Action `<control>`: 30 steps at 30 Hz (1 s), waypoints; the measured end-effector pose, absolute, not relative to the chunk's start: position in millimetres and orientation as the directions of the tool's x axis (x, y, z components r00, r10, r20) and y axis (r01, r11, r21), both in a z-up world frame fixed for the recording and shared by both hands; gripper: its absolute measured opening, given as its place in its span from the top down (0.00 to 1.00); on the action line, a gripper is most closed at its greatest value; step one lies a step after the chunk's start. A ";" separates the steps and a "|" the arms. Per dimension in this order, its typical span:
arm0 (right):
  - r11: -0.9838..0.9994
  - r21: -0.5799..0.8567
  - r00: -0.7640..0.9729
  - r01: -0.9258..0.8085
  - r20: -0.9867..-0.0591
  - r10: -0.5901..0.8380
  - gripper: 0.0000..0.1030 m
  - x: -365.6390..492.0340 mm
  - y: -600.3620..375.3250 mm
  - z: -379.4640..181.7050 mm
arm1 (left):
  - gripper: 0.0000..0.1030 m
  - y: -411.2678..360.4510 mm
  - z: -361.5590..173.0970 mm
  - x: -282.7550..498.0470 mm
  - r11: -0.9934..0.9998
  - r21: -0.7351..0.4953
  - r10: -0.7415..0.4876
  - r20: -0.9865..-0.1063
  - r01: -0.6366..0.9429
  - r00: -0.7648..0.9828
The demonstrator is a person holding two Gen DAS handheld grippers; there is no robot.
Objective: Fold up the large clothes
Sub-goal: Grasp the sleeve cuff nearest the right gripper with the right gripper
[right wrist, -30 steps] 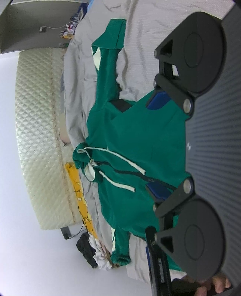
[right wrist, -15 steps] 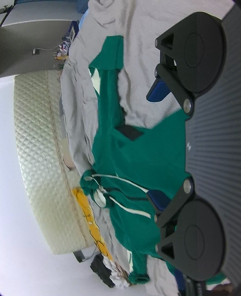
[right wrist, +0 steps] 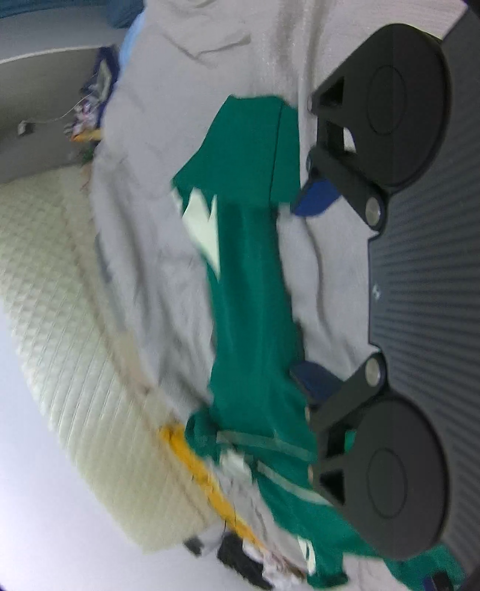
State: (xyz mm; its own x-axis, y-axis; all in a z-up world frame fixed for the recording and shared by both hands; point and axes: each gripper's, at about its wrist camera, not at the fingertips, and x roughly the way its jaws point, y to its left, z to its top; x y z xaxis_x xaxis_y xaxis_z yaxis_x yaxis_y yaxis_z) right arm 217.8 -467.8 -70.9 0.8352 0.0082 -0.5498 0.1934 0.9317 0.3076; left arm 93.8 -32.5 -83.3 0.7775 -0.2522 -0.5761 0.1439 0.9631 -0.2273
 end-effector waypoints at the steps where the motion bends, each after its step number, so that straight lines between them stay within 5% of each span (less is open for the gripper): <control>1: 0.937 0.279 0.823 0.210 -0.568 -0.015 0.25 228.7 -476.4 -82.3 | 0.07 -32.6 -85.2 96.4 0.962 -0.235 -0.254 -0.580 0.140 0.774; 8: 0.961 0.010 0.744 0.276 -0.635 -0.207 0.38 294.7 -511.1 -139.6 | 0.07 -38.5 -105.7 124.1 0.960 -0.254 -0.257 -0.635 0.118 0.728; 12: 0.959 -0.146 0.733 0.243 -0.621 -0.280 0.36 314.2 -518.9 -154.1 | 0.07 -40.6 -117.6 137.7 0.956 -0.275 -0.267 -0.669 0.103 0.694; 14: 0.956 -0.195 0.749 0.218 -0.595 -0.292 0.48 317.1 -519.1 -151.4 | 0.07 -40.9 -122.1 142.5 0.954 -0.287 -0.268 -0.680 0.088 0.682; 18: 0.947 -0.144 0.782 0.286 -0.537 -0.317 0.75 317.5 -546.8 -126.9 | 0.07 -38.8 -128.7 150.7 0.944 -0.324 -0.277 -0.696 0.055 0.662; 26: 0.816 -0.114 0.677 0.567 -0.500 -0.541 0.78 339.3 -650.4 -112.4 | 0.07 -45.0 -134.2 160.1 0.946 -0.320 -0.271 -0.702 0.049 0.658; 30: 0.744 0.034 0.656 0.667 -0.500 -0.566 0.75 328.0 -684.3 -113.6 | 0.07 -53.1 -134.4 163.8 0.958 -0.279 -0.252 -0.707 0.067 0.661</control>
